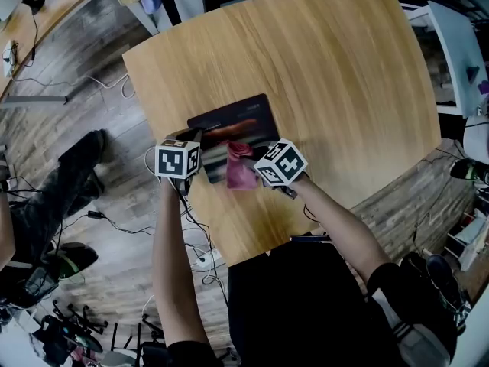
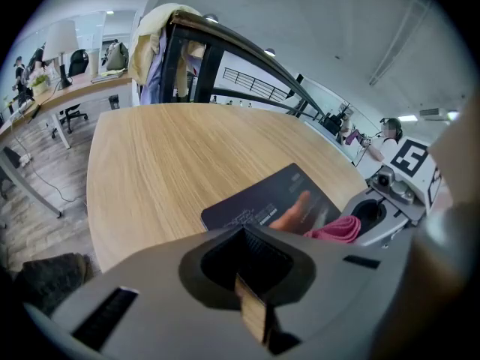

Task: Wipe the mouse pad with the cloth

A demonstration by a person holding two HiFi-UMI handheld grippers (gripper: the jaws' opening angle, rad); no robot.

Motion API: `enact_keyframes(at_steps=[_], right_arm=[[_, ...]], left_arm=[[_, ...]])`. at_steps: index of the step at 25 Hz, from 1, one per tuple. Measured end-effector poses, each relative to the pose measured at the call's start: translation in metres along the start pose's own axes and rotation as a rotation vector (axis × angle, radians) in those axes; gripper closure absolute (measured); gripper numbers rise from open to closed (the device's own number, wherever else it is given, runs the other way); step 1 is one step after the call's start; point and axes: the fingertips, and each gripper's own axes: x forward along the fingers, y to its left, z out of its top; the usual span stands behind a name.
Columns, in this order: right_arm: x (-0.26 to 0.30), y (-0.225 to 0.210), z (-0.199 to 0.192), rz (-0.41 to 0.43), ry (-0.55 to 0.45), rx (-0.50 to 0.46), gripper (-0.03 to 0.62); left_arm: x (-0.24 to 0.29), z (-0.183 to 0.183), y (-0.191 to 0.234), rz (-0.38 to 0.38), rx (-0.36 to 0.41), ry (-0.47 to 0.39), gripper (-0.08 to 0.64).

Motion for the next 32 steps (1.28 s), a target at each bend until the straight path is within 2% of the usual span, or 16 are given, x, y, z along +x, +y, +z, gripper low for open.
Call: enact_keyframes(at_steps=[32], right_arm=[[-0.044, -0.053, -0.019, -0.108, -0.04, 0.062, 0.529]], left_arm=[[-0.001, 0.0, 0.002, 0.065, -0.018, -0.018, 0.537]])
